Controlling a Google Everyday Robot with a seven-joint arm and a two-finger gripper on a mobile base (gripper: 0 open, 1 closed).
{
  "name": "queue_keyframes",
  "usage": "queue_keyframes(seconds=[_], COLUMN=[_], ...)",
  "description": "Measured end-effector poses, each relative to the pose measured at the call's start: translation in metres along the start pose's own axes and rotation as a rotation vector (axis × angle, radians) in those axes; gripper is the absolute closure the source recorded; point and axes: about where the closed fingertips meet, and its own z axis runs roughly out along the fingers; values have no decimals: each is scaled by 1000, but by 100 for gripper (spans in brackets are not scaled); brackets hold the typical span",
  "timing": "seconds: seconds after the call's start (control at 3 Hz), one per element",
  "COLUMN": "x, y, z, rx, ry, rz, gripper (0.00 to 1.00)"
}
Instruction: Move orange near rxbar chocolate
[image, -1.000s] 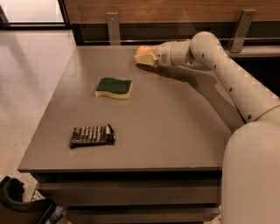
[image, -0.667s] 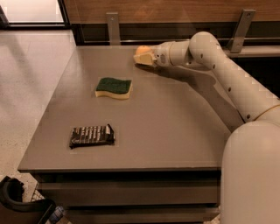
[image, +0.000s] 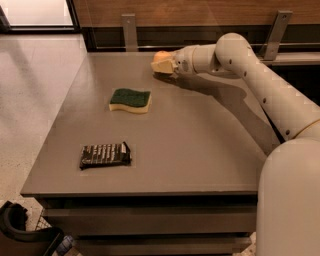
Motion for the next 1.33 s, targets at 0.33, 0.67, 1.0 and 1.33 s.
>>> queue_keyframes(seconds=[0.33, 0.67, 1.0, 1.33], x=[-27, -43, -58, -64], y=[10, 20, 41, 87], z=[-48, -79, -120, -163], rx=[65, 97, 104, 55], ry=[-2, -5, -7, -6], rz=[-45, -66, -56, -28], gripper=[100, 100, 100, 100])
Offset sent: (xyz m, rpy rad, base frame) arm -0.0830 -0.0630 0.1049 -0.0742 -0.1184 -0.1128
